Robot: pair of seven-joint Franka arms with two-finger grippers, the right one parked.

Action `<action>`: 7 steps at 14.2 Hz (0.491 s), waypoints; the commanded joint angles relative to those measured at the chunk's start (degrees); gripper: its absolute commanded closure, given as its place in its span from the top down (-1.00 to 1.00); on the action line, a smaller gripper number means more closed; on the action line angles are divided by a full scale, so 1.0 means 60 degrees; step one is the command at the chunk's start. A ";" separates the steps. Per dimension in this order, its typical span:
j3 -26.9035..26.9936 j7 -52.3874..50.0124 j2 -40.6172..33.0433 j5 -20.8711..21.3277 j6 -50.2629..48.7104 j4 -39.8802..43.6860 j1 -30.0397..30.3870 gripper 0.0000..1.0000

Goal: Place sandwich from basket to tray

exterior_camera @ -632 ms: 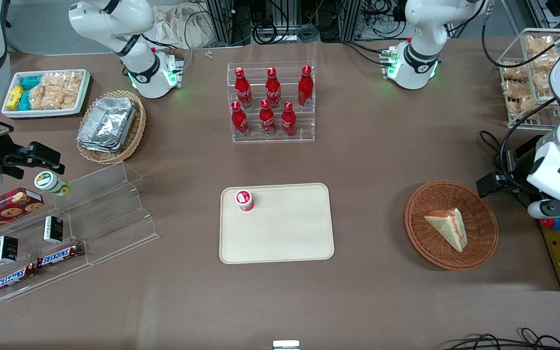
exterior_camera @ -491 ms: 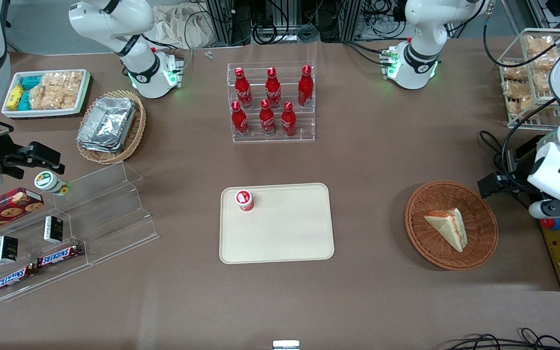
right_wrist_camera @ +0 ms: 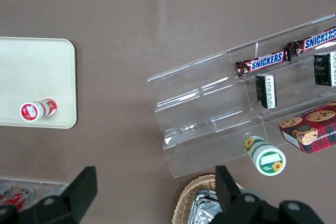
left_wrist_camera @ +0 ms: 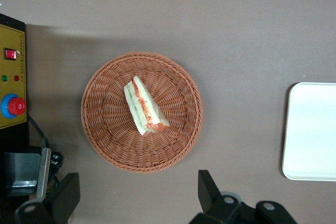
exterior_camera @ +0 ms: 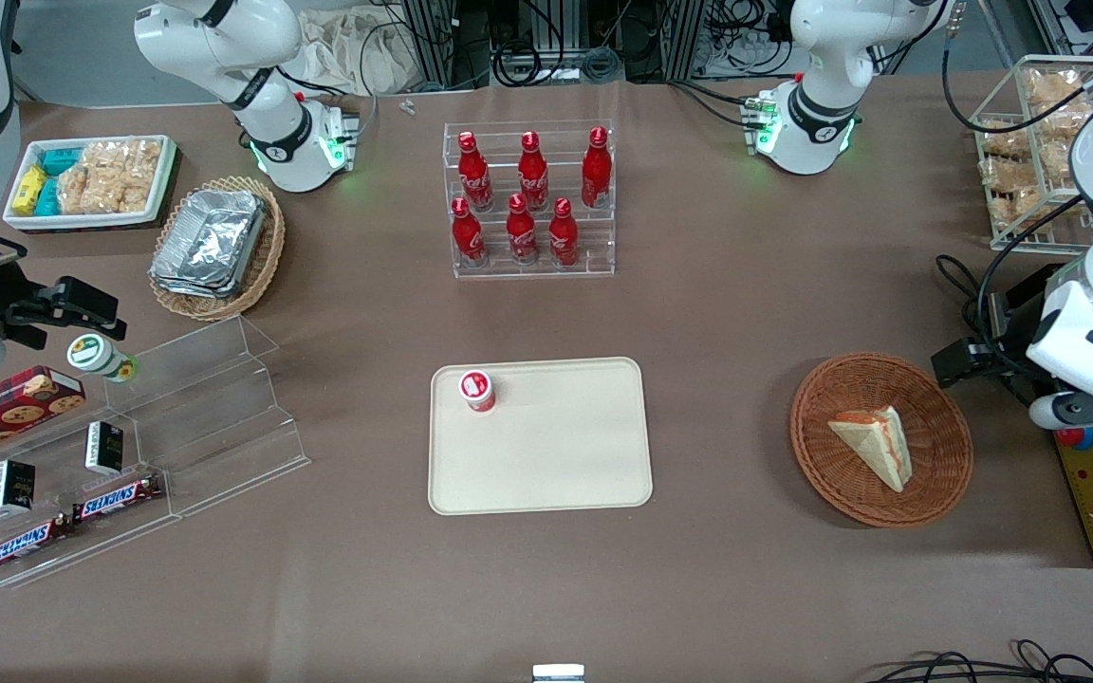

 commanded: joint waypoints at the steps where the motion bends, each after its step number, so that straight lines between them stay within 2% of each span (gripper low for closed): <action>1: -0.0049 0.0043 0.0168 0.0227 0.0076 -0.0135 -0.0213 0.99; 7: -0.0034 -0.0602 0.0198 0.0607 0.2008 -0.2214 -0.0536 1.00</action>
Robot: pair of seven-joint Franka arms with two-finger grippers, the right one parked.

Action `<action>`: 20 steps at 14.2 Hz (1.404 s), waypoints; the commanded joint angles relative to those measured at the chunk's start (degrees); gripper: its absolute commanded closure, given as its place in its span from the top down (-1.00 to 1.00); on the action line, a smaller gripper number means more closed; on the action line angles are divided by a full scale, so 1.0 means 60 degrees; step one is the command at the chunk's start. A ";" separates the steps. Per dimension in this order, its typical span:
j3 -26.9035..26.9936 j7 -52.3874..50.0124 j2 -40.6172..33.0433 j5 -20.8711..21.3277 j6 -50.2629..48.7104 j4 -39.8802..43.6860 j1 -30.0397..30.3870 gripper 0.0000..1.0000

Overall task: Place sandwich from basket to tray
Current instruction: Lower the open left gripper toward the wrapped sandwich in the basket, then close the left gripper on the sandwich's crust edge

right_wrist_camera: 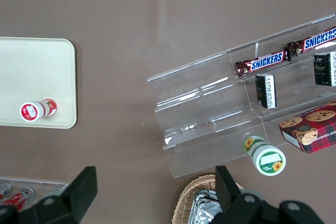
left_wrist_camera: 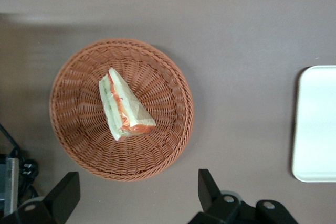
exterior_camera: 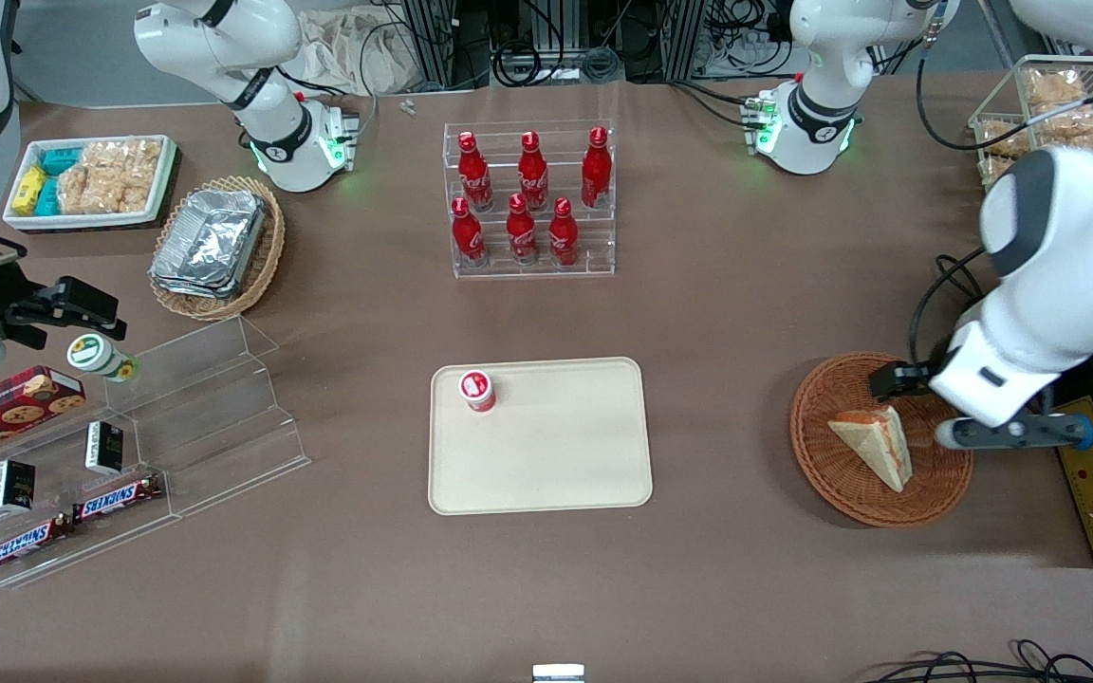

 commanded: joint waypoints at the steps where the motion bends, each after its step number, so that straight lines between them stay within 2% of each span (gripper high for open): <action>1: 0.0016 -0.0228 -0.0161 0.0272 0.0951 -0.0919 0.0005 1.00; 5: 0.0089 -0.0229 -0.0147 0.0214 0.2008 -0.1917 0.0471 1.00; 9: 0.0103 -0.0287 0.0276 0.0199 0.2419 -0.2094 0.0854 0.99; 14: 0.0103 -0.1764 0.0540 0.0184 0.3912 -0.3031 0.1103 0.99; 20: 0.0103 -0.2777 0.1260 0.0170 0.4178 -0.2944 0.1118 0.99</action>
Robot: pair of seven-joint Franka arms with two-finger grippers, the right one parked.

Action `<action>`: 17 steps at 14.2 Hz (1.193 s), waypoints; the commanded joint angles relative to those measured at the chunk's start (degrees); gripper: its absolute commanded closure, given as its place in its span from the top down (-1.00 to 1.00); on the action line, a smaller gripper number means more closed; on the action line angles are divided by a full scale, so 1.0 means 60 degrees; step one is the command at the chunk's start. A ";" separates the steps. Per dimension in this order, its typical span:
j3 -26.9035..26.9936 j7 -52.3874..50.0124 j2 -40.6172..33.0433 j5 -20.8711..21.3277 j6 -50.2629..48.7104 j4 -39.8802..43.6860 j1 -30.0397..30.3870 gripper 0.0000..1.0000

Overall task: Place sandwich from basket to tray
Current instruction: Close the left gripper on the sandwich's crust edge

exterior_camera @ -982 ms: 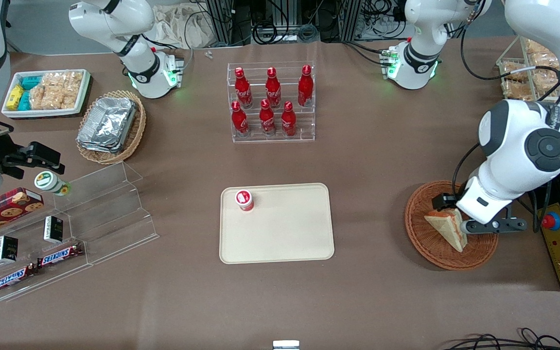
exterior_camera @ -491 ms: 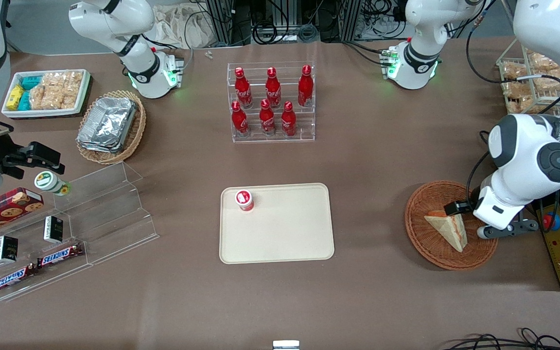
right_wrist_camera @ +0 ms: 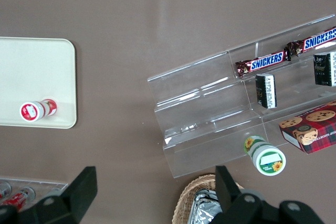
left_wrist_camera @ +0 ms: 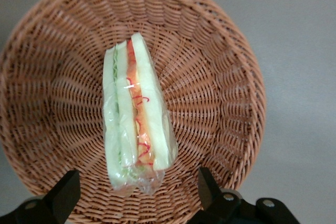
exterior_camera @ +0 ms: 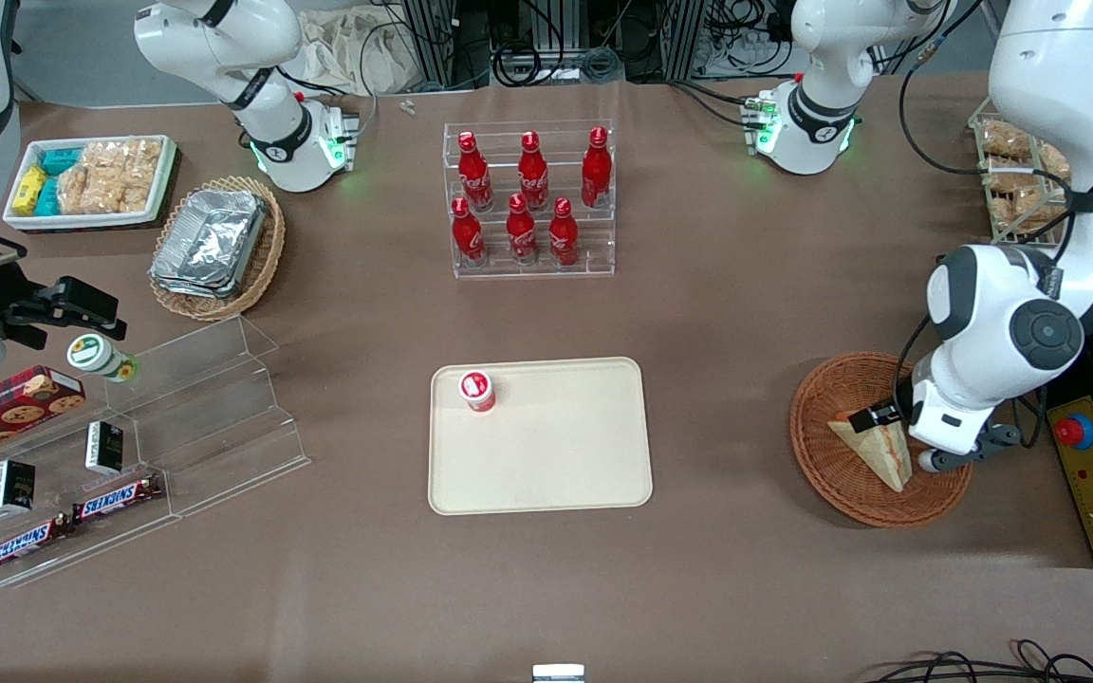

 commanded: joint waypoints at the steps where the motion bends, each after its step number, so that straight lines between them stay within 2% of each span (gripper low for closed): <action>1: -0.0092 -0.0369 0.0110 0.0106 0.0283 -0.0107 0.0154 0.98; 5: -0.0092 -0.0398 0.0286 0.0063 0.0400 0.0010 0.0257 0.96; 7: -0.0092 -0.0601 0.0315 0.0033 0.0444 0.0097 0.0271 0.85; 9: -0.0092 -0.0953 0.0417 0.0018 0.0561 0.0142 0.0271 0.59; 16: -0.0136 -0.1715 0.0009 -0.0011 0.0240 0.0258 0.0286 -0.91; 17: -0.0150 -0.1745 -0.0079 -0.0011 -0.0109 0.0462 0.0271 -1.00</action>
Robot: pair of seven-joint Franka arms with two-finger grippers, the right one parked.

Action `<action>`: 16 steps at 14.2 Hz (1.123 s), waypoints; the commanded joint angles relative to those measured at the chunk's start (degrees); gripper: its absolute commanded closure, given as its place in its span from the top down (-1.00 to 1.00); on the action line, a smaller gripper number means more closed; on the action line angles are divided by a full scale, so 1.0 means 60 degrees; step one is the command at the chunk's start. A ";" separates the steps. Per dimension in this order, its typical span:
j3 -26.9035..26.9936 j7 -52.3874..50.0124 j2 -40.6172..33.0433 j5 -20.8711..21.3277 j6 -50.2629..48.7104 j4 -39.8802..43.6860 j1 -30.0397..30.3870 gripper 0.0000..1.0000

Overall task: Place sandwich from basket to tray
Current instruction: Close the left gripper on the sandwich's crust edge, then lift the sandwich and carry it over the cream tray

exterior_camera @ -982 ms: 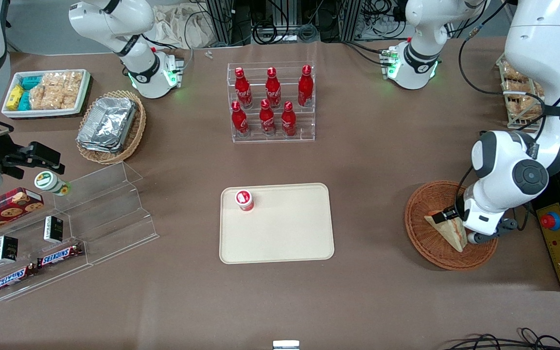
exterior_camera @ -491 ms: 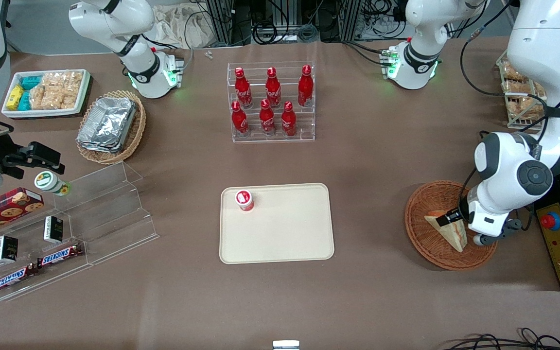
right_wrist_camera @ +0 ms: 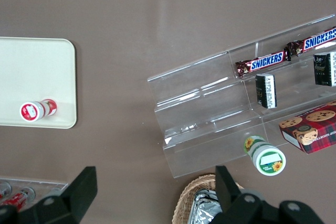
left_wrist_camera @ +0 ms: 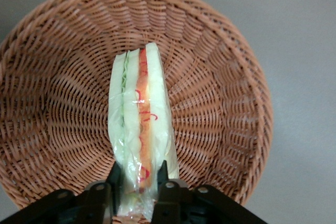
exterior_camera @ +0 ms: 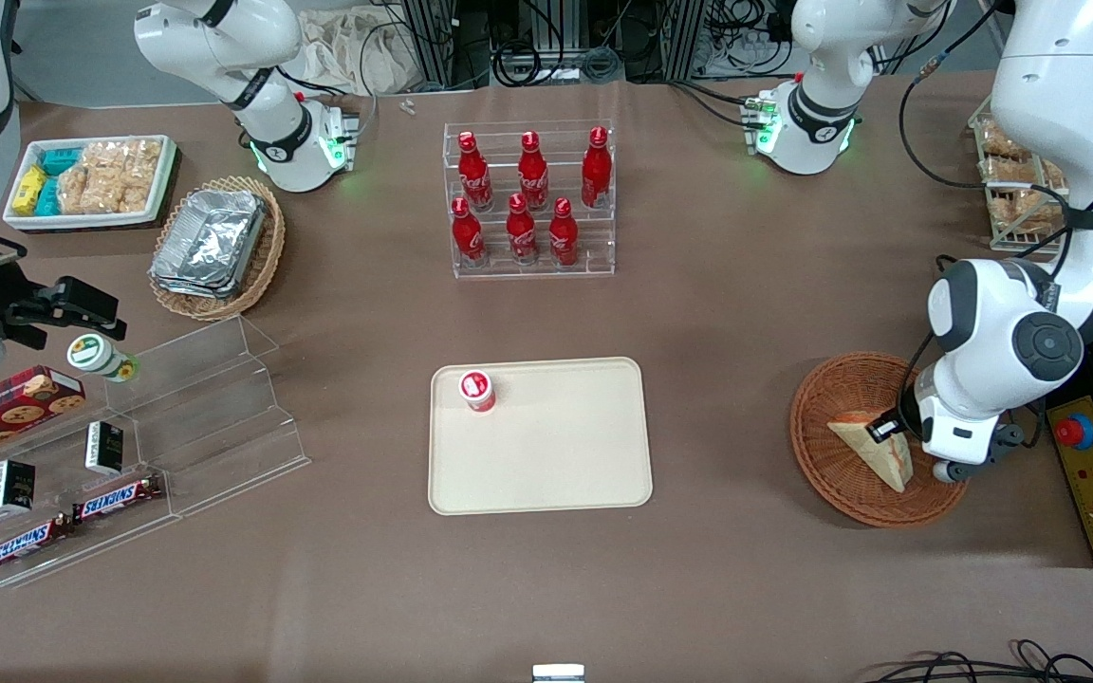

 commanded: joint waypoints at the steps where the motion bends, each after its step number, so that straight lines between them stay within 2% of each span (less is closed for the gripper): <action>1: -0.0172 -0.0388 -0.0354 0.0003 -0.1023 0.0575 0.0034 -1.00; 4: -0.0551 -0.0856 -0.0544 0.0003 -0.2327 0.1498 -0.0069 -1.00; 8: -0.1254 -0.0886 -0.0472 0.0033 -0.4992 0.3606 -0.0083 -1.00; 13: -0.2279 -0.0812 -0.0457 0.0149 -0.5891 0.4328 -0.0113 -1.00; 15: -0.2399 -0.0886 -0.0297 0.0528 -0.5847 0.4284 -0.0855 -1.00; 16: -0.2399 -0.0959 -0.0223 0.0502 -0.5862 0.4328 -0.1077 -1.00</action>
